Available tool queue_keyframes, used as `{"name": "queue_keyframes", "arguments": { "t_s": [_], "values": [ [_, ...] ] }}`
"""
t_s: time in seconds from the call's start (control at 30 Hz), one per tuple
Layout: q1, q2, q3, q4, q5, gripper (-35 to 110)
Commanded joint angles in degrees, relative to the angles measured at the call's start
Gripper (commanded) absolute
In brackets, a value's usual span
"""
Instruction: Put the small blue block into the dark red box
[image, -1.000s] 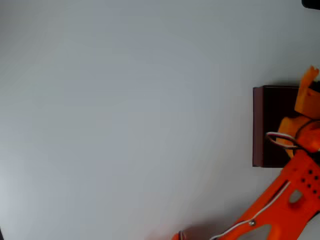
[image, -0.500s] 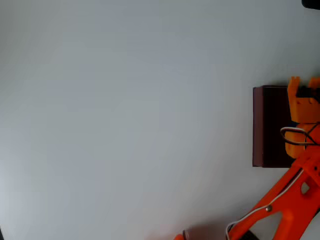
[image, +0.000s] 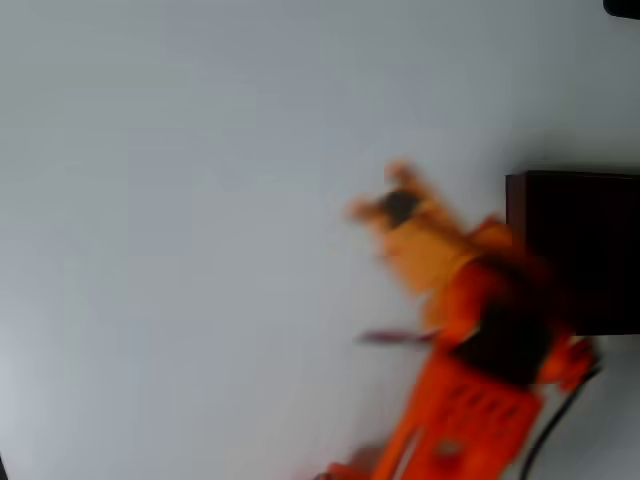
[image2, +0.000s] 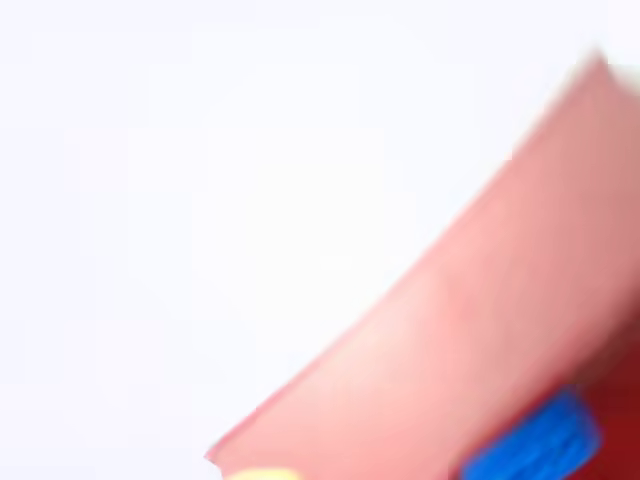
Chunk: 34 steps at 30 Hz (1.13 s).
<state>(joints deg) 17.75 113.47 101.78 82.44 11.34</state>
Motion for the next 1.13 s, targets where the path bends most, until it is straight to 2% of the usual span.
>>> {"name": "queue_keyframes", "arguments": {
  "t_s": [0.0,0.17,0.37,0.5,0.77,1.1],
  "values": [
    [-11.0,23.7,16.0,-4.5,-4.5,0],
    [-26.2,51.2,37.9,-12.2,-9.9,0],
    [-36.6,60.6,49.4,-10.4,-14.4,0],
    [-40.2,78.9,61.3,-3.1,-15.1,0],
    [-41.1,78.8,69.6,-5.0,-14.8,0],
    [-42.4,78.8,70.3,-5.3,-13.7,0]
  ]
}}
